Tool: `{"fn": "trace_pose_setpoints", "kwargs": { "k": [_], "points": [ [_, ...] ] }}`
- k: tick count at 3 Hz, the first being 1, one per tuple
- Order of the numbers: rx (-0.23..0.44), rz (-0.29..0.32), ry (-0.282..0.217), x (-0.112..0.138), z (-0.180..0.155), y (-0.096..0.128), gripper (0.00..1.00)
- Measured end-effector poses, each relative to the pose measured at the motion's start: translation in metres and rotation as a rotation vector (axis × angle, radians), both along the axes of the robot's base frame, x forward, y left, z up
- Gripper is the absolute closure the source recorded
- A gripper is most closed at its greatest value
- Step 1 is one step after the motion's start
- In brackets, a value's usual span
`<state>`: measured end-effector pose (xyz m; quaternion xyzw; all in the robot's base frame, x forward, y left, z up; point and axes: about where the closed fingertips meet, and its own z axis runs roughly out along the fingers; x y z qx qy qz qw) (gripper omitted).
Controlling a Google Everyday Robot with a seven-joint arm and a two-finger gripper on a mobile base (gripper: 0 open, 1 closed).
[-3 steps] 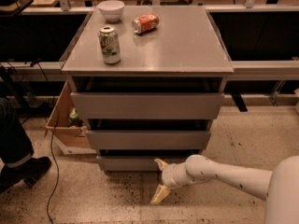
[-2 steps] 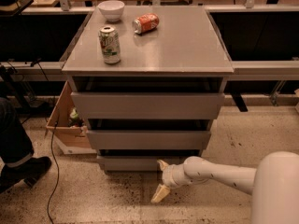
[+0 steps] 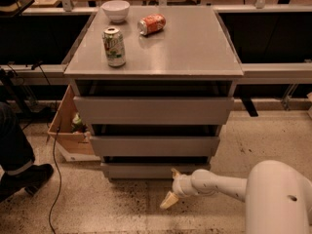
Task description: Open bottom drawer
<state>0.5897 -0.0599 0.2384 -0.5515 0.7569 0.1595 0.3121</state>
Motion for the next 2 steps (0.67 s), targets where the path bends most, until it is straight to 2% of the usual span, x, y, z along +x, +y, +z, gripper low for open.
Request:
{"fn": "trace_pose_setpoints", "kwargs": {
  "k": [2],
  "points": [
    [-0.018, -0.101, -0.08, 0.061, -0.014, -0.022, 0.0]
  ]
}}
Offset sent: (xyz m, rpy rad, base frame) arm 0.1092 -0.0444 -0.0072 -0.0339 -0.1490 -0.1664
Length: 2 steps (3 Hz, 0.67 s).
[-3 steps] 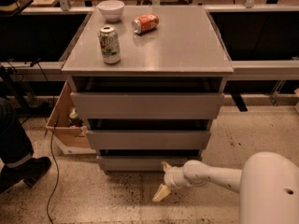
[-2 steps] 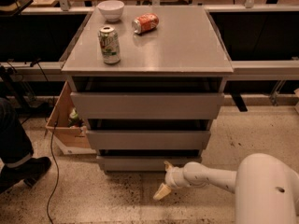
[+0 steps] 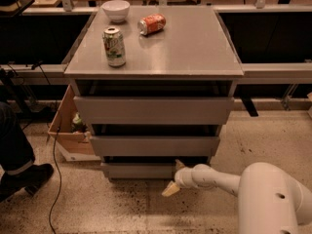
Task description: Open bottom drawer
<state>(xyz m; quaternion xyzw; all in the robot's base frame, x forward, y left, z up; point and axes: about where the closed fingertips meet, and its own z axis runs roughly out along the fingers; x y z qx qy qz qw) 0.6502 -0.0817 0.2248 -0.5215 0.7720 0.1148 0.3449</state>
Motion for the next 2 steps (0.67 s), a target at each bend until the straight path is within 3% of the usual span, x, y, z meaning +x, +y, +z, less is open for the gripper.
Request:
{"fn": "trace_pose_setpoints", "kwargs": {
  "k": [1, 2],
  "points": [
    [-0.016, -0.026, -0.028, 0.028, -0.002, -0.008, 0.0],
    [-0.027, -0.045, -0.023, 0.046, -0.018, -0.013, 0.0]
  ]
}}
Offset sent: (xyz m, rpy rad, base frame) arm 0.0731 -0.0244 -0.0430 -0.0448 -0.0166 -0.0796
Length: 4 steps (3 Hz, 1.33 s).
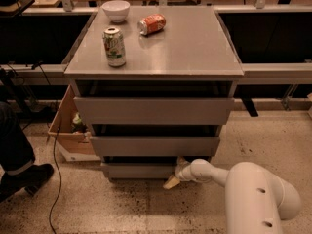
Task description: Open bottom drawer
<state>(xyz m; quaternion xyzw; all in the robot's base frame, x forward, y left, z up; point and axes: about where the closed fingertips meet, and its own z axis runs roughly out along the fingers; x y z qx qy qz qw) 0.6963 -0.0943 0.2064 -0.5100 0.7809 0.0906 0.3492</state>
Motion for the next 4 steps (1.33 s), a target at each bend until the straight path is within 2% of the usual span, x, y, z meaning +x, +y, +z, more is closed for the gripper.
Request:
{"fn": "trace_pose_setpoints", "kwargs": {
  "k": [2, 3, 4],
  "points": [
    [0.015, 0.003, 0.039, 0.001, -0.035, 0.006, 0.35],
    [0.017, 0.006, 0.039, 0.0, -0.03, 0.007, 0.33],
    [0.017, 0.006, 0.039, 0.0, -0.024, 0.007, 0.1]
  ]
}}
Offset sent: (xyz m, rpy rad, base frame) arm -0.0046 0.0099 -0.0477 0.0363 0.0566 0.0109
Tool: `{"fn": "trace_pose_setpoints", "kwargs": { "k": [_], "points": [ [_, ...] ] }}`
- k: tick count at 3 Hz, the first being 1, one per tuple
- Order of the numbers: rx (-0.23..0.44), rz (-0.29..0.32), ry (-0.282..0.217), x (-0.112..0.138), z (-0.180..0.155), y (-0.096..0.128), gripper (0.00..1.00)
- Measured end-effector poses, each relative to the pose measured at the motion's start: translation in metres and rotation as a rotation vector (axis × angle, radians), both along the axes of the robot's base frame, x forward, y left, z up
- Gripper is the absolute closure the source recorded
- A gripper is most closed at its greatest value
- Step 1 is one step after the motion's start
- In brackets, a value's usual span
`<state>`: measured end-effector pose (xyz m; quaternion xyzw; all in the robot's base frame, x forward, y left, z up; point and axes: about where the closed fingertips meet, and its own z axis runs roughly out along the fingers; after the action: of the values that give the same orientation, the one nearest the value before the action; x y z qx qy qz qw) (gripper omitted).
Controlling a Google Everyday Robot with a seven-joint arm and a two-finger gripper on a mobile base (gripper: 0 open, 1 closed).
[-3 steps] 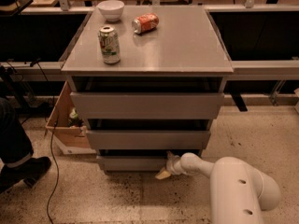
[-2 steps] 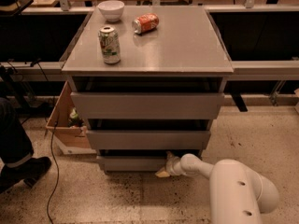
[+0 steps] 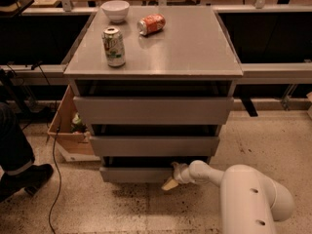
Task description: Open bottom drawer
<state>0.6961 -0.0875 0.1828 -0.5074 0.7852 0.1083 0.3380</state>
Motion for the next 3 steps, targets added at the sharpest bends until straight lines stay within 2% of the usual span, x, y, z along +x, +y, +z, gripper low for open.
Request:
{"fn": "trace_pose_setpoints", "kwargs": {
  "k": [1, 2, 3],
  "points": [
    [0.0, 0.0, 0.0, 0.0, 0.002, 0.0, 0.0],
    [0.055, 0.097, 0.054, -0.034, 0.002, 0.031, 0.0],
    [0.115, 0.221, 0.137, -0.078, -0.001, 0.067, 0.18]
  ]
}}
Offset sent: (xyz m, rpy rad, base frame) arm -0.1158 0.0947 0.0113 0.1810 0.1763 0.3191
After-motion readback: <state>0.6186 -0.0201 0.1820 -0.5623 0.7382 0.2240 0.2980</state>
